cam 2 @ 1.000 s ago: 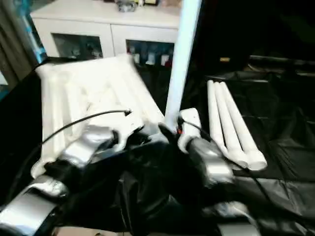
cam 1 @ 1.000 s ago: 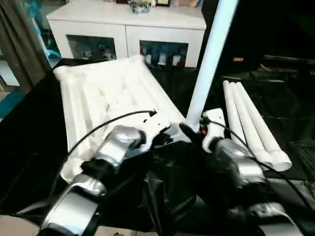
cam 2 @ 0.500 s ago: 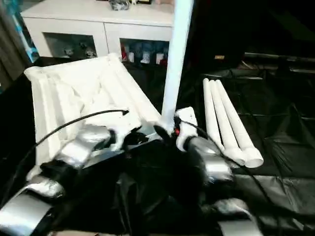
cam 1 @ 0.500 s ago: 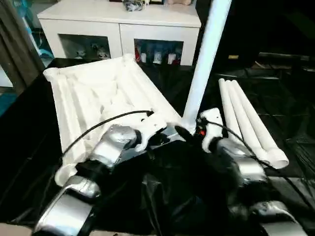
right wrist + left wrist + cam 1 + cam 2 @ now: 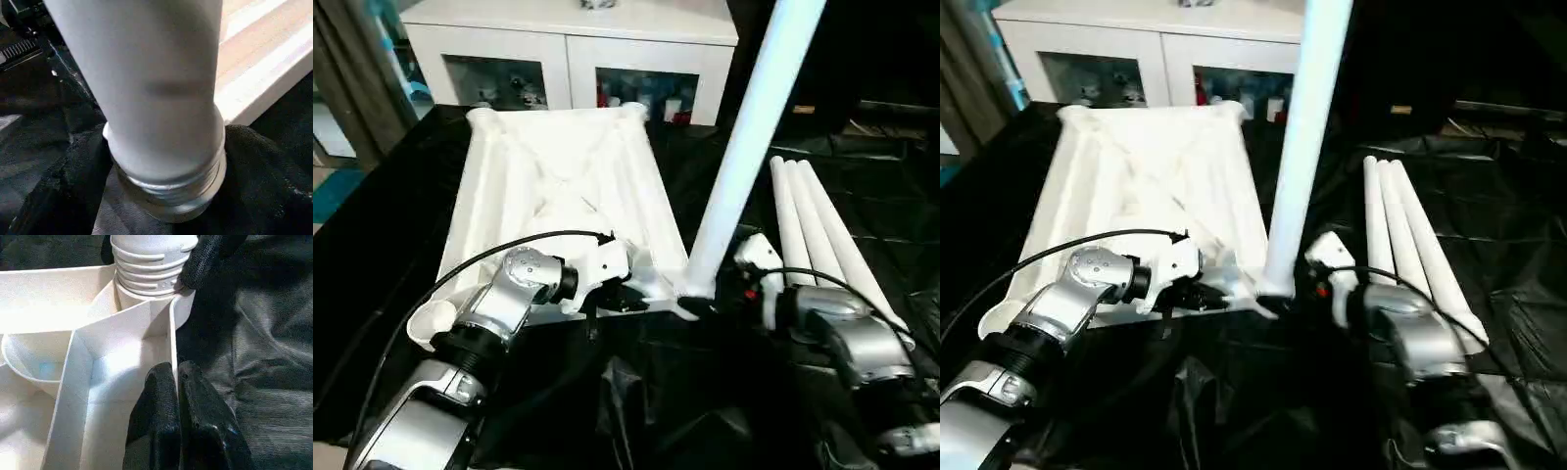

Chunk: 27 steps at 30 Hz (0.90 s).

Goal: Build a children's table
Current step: Rotate leg to tighten

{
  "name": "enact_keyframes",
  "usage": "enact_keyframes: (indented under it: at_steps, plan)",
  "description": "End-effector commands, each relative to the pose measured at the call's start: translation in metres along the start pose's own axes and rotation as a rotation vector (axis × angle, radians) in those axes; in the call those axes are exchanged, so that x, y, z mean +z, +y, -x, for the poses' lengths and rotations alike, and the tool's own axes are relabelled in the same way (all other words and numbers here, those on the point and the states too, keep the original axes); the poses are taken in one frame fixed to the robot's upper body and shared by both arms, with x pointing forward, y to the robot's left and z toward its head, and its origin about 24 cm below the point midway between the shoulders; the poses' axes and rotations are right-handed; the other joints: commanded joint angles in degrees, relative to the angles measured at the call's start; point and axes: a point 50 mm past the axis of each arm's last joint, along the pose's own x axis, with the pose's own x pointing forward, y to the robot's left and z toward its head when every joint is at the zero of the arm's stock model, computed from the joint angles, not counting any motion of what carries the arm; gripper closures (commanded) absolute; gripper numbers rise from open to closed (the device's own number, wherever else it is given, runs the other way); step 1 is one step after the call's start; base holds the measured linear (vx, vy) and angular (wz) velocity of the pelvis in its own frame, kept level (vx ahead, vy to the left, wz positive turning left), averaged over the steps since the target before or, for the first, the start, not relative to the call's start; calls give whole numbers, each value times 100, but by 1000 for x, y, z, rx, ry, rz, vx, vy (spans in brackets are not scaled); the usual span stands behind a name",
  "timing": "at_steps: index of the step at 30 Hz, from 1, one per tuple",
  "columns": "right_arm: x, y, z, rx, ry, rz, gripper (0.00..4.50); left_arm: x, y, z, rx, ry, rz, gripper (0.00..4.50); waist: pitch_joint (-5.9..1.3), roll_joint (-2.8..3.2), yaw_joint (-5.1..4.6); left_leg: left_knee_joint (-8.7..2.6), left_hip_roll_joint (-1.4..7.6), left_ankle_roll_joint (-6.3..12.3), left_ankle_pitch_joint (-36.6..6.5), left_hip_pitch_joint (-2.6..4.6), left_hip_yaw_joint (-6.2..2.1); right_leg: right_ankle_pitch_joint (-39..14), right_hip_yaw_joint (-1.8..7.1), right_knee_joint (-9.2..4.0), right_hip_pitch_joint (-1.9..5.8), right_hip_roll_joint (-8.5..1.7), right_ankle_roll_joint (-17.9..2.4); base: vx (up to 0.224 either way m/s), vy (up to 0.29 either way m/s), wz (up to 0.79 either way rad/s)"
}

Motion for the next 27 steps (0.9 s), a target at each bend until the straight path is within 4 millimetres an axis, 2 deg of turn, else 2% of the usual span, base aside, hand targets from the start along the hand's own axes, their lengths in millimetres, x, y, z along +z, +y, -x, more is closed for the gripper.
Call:
enact_keyframes:
  at_steps: [1, 3, 5, 6, 7, 10, 11, 12, 13, 14, 16, 17, 18, 20, 21, 23, 25, 26, 27]
  plan:
    - [4, 1, -1, 11, -13, 3, 107, -9, -10, -7, -66, 21, 21, 450, -332, -48, 3, -367, 337, 454, -987, 58, -45, -838, 271, -315, 281, -440, -1522, 0, 0, 0]
    - [6, 1, -3, 16, -24, -3, 110, -9, -9, -6, -62, 25, 21, 450, -318, -71, 2, -369, 321, 364, -1069, 33, -59, -1121, 283, -330, 279, -448, -1390, 0, 0, 0]
    - [6, 4, -5, 31, -37, -15, 129, -9, -8, -6, -51, 19, 26, 450, -314, -72, -10, -381, 325, 299, -1129, 40, -64, -1306, 284, -344, 263, -441, -1318, 0, 0, 0]
    - [6, 5, -6, 32, -41, -20, 134, -9, -8, -6, -48, 17, 28, 450, -317, -67, -13, -380, 323, 282, -1138, 46, -65, -1338, 286, -347, 259, -443, -1301, 0, 0, 0]
    - [5, 6, -8, 27, -56, -34, 136, -9, -7, -5, -36, 17, 34, 450, -324, -92, -18, -377, 324, 287, -1086, 40, -66, -1290, 288, -335, 261, -443, -1293, 0, 0, 0]
    - [1, 5, -12, -19, -73, -67, 144, -11, -6, -6, -16, 22, 50, 450, -321, -83, -49, -376, 315, 301, -1039, 29, -69, -1201, 289, -334, 255, -442, -1294, 0, 0, 0]
    - [-6, 2, -17, -95, -43, -73, 144, -13, -4, -7, 13, 40, 65, 450, -320, -62, -55, -378, 315, 286, -1044, 33, -71, -1215, 289, -333, 250, -443, -1296, 0, 0, 0]
    - [-6, 2, -17, -95, -43, -73, 148, -13, -4, -7, 13, 40, 65, 450, -314, -74, -90, -383, 302, 252, -1094, 25, -69, -1275, 287, -345, 245, -433, -1275, 0, 0, 0]
    - [-14, -1, -22, -188, -12, -79, 152, -14, 0, -10, 68, 48, 89, 450, -310, -73, -119, -387, 299, 209, -1169, 28, -74, -1415, 287, -356, 238, -439, -1250, 0, 0, 0]
    - [-14, -1, -22, -188, -12, -79, 158, -14, 0, -10, 68, 48, 89, 450, -294, -72, -137, -394, 288, 183, -1236, 34, -73, -1546, 282, -379, 231, -431, -1228, 0, 0, 0]
    - [-21, -5, -32, -324, -8, -142, 167, -11, 8, -15, 155, 50, 129, 450, -260, -67, -187, -426, 286, 40, -1663, 71, -103, -2287, 272, -452, 211, -440, -1060, 0, 0, 0]
    - [-21, -5, -32, -324, -8, -142, 169, -11, 8, -15, 155, 50, 129, 450, -256, -70, -206, -434, 286, 7, -1739, 77, -111, -2438, 270, -467, 204, -438, -1008, 0, 0, 0]
    - [-22, -8, -43, -439, -22, -207, 172, -6, 14, -21, 240, 46, 156, 450, -260, -53, -253, -440, 291, -82, -1925, 103, -125, -2547, 277, -482, 164, -435, -971, 0, 0, 0]
    - [-22, -9, -49, -490, -28, -240, 172, -3, 16, -25, 266, 40, 169, 450, -255, -65, -283, -444, 277, -119, -2007, 102, -135, -2643, 269, -497, 163, -434, -939, 0, 0, 0]
    - [-18, -8, -59, -528, -47, -300, 172, 3, 18, -32, 291, 27, 181, 450, -252, -69, -304, -453, 272, -114, -2036, 81, -150, -2763, 261, -511, 177, -444, -880, 0, 0, 0]
    - [-13, -4, -71, -529, -65, -346, 172, 9, 18, -39, 306, 16, 185, 450, -252, -52, -312, -443, 265, -104, -2156, 117, -154, -2953, 258, -555, 139, -442, -797, 0, 0, 0]
    - [-11, -3, -75, -531, -71, -355, 172, 11, 18, -42, 311, 13, 185, 450, -251, -62, -310, -452, 268, -72, -2162, 94, -161, -2930, 260, -563, 146, -443, -757, 0, 0, 0]
    - [-3, 5, -88, -474, -80, -290, 172, 21, 14, -53, 288, -9, 168, 450, -249, -66, -316, -447, 271, -57, -2219, 102, -153, -2941, 261, -575, 124, -438, -755, 0, 0, 0]
    - [-1, 7, -91, -455, -83, -270, 117, 23, 13, -56, 278, -17, 162, 450, -252, -68, -309, -447, 270, -55, -2207, 100, -157, -2931, 260, -577, 132, -446, -749, 0, 0, 0]
